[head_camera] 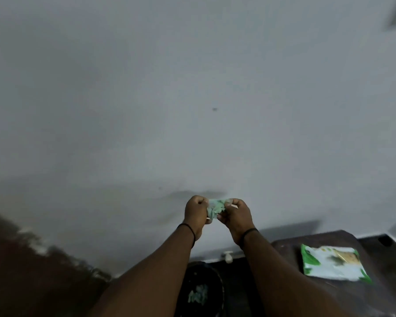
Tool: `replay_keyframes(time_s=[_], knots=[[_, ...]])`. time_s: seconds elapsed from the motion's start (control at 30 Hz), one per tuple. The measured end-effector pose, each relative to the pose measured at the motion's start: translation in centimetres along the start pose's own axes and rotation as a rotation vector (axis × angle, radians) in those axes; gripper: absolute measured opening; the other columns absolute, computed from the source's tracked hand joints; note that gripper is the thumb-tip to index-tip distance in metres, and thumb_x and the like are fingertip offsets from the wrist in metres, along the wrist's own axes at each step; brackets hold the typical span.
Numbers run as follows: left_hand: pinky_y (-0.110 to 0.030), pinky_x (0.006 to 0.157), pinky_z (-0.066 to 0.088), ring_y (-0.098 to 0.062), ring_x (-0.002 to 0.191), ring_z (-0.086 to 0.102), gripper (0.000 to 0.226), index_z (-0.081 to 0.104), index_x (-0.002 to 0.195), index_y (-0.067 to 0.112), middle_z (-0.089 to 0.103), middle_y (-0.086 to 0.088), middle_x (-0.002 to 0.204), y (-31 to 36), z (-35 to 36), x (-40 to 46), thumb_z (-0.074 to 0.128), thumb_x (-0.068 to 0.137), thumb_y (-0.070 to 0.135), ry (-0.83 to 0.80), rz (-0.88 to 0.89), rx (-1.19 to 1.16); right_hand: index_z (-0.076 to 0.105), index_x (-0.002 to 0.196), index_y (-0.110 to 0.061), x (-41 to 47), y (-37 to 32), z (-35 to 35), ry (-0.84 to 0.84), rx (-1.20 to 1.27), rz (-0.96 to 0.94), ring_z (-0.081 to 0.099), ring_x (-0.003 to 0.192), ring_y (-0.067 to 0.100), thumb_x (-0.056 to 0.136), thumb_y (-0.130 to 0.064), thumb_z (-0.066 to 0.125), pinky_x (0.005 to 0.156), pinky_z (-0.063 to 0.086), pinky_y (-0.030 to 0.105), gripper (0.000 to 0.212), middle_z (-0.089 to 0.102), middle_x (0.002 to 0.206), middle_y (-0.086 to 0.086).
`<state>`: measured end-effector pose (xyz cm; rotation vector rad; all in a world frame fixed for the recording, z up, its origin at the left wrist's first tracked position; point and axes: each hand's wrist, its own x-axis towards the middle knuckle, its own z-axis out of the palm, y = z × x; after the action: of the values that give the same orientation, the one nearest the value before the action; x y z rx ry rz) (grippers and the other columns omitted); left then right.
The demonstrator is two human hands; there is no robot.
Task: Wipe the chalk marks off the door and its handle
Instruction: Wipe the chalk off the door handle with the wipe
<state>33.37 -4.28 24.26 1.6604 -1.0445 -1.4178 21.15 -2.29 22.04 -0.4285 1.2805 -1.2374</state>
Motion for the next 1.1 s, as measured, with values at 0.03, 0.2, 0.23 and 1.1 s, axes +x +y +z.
replay_keyframes(time_s=[0.03,0.2,0.23,1.1], knots=[[-0.03,0.056,0.052,-0.027,0.074,0.059,0.018,0.057,0.094,0.009,0.064,-0.018,0.096,-0.1,-2.8,-1.1,0.041,0.101,0.012,0.044,0.008,-0.035,0.054,0.1,-0.008,-1.5,0.5,2.7,-0.045,-0.012,-0.002,0.064,0.072,0.025,0.097,0.003,0.042,0.065,0.056,0.034,0.018,0.065,0.092,0.02],[-0.03,0.057,0.051,-0.025,0.073,0.058,0.017,0.055,0.091,0.013,0.064,-0.013,0.095,-1.3,-16.0,-7.2,0.04,0.098,0.015,0.264,0.055,-0.172,0.063,0.108,-0.007,-9.9,3.4,14.4,-0.352,-0.096,0.047,0.065,0.079,0.027,0.098,-0.023,0.056,0.07,0.055,0.035,0.02,0.071,0.099,0.017],[-0.029,0.056,0.05,-0.024,0.073,0.057,0.016,0.055,0.09,0.014,0.064,-0.012,0.094,-1.6,-18.7,-8.5,0.041,0.097,0.015,0.311,0.066,-0.188,0.062,0.109,-0.007,-11.5,4.1,16.4,-0.408,-0.167,0.045,0.066,0.081,0.026,0.095,-0.026,0.063,0.07,0.055,0.034,0.024,0.072,0.099,0.015],[-0.024,0.06,0.05,-0.011,0.074,0.061,0.024,0.062,0.113,0.013,0.068,-0.007,0.099,-14.1,-38.4,-39.6,0.064,0.093,0.025,0.93,0.11,-0.58,0.065,0.066,-0.015,-36.5,20.9,35.0,-1.244,-0.859,0.078,0.057,0.045,0.01,0.094,-0.052,0.056,0.043,0.041,0.021,0.047,0.065,0.058,0.001]])
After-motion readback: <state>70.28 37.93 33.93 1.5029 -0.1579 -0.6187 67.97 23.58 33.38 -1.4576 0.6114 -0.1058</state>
